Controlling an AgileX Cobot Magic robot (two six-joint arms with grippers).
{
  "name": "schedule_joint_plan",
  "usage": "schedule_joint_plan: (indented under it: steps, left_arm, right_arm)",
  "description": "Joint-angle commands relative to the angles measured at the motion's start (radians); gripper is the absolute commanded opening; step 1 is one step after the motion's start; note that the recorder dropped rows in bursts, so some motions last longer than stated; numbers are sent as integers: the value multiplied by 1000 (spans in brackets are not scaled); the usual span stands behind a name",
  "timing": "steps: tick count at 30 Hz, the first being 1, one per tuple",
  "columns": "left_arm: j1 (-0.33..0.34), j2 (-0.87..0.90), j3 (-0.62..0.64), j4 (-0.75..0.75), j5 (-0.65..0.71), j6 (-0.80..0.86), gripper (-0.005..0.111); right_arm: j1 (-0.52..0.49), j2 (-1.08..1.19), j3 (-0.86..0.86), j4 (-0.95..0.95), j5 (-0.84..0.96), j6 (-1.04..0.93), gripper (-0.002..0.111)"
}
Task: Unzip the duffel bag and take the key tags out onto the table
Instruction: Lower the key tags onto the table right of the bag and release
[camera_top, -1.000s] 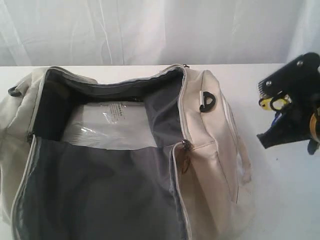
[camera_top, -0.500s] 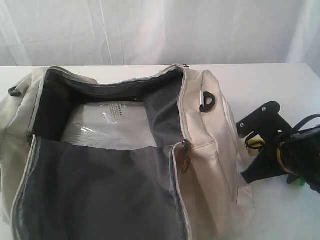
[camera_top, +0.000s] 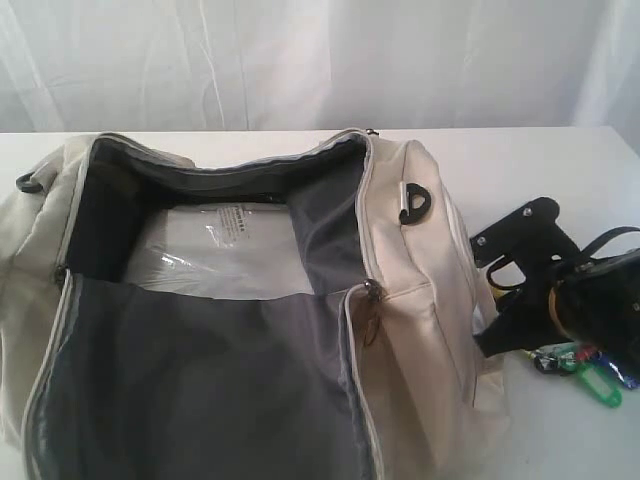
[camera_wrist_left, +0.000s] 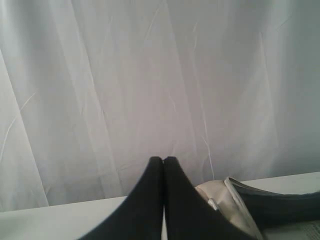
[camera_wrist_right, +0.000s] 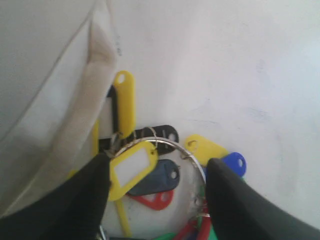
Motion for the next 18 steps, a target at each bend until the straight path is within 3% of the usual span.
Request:
schedule_joint_plan:
  steps: [1, 9, 18]
  left_arm:
    - [3, -5, 4, 21, -13, -3, 0]
    - [3, -5, 4, 25, -13, -3, 0]
    - [3, -5, 4, 25, -9, -3, 0]
  right_arm:
    - [-5, -20, -17, 22, 62, 44, 62]
    - [-3, -265, -17, 57, 71, 47, 60]
    - [-3, -709, 24, 115, 83, 39, 45]
